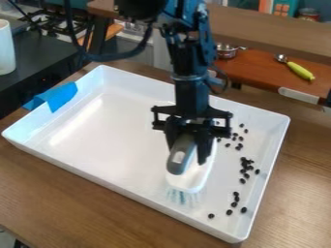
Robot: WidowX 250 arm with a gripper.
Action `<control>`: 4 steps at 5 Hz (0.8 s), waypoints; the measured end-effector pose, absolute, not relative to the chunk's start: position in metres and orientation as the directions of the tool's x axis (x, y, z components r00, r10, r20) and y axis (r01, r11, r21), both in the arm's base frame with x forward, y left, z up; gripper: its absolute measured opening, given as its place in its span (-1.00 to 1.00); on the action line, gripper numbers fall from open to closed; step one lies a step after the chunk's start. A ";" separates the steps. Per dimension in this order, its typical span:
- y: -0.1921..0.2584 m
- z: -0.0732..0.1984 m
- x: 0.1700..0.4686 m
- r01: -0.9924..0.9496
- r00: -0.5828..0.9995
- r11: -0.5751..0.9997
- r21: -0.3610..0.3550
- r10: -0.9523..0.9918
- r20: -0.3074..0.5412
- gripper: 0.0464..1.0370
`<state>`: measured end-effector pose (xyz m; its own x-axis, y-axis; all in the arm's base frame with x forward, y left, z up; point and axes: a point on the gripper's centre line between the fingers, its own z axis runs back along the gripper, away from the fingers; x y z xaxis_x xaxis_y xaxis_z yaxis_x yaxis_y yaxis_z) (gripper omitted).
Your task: Sweep into pile
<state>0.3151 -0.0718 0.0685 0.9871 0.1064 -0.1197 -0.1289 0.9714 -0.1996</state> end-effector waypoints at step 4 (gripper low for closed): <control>-0.058 0.112 0.347 -0.205 0.978 0.913 -0.353 0.183 -0.095 -0.10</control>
<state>0.3468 -0.0585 0.1123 0.9785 0.1830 -0.0952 -0.2051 0.9127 -0.3533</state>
